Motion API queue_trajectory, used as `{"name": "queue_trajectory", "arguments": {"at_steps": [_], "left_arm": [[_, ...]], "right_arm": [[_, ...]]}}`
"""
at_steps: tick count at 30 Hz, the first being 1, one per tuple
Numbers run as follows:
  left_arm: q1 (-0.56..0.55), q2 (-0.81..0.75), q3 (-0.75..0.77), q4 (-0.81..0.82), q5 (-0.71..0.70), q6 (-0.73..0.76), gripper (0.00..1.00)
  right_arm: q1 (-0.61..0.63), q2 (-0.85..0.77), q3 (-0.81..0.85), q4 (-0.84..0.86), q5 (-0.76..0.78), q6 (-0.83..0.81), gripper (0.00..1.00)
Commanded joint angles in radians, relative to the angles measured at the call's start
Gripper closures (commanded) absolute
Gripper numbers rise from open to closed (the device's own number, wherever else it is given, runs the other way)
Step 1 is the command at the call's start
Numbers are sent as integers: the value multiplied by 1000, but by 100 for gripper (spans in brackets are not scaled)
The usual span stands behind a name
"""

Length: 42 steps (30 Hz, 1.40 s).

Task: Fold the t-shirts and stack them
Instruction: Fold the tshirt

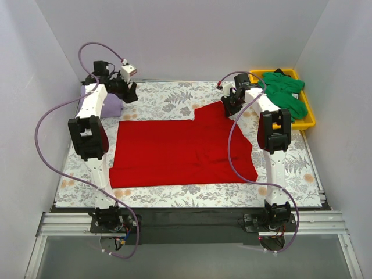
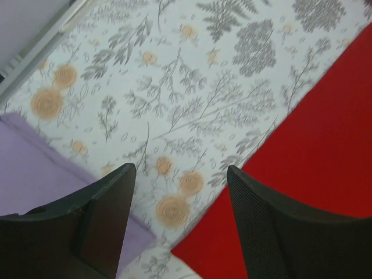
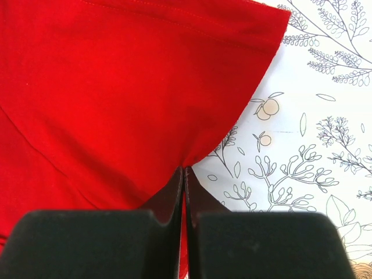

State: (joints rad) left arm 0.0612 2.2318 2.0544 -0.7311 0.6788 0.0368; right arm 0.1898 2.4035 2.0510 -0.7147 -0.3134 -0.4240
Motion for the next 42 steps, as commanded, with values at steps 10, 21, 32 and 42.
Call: {"name": "queue_trajectory", "arguments": {"at_steps": [10, 21, 32, 42], "left_arm": [[54, 140, 99, -407, -133, 311, 50], [68, 121, 47, -398, -216, 422, 51], [72, 140, 50, -372, -266, 474, 52], [75, 164, 66, -381, -305, 526, 60]], "right_arm": [[-18, -86, -31, -9, 17, -16, 99], [-20, -70, -17, -11, 22, -12, 99], [-20, -69, -25, -11, 20, -10, 99], [-20, -63, -12, -11, 22, -4, 99]]}}
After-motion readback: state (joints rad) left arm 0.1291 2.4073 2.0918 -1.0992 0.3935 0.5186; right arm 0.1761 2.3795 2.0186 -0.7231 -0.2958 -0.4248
